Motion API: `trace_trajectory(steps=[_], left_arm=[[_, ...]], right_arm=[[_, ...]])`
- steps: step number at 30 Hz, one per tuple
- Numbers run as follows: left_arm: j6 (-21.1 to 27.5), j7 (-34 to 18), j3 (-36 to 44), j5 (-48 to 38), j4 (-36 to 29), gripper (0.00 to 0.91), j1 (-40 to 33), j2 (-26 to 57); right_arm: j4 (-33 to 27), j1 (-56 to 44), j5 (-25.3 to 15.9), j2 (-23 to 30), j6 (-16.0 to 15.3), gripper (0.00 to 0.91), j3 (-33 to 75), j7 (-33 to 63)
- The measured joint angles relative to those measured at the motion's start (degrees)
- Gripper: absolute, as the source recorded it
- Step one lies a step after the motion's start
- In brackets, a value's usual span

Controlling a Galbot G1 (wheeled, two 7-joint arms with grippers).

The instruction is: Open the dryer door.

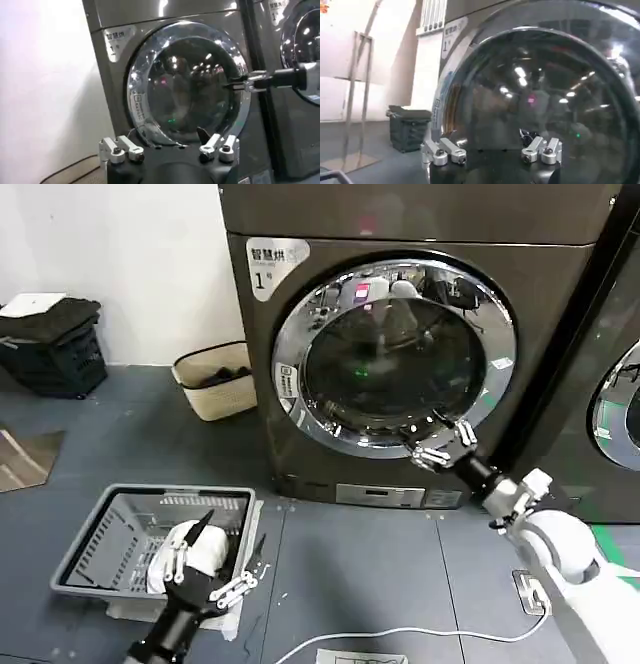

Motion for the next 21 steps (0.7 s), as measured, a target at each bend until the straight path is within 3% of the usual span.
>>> trace_trajectory(steps=[21], left_arm=[[-0.3,0.7,0.0,0.2,0.5,0.907,-0.1,-0.2]], right_arm=[[-9.6,15.1,0.0,2.0,0.4,0.907,-12.6,-0.9]])
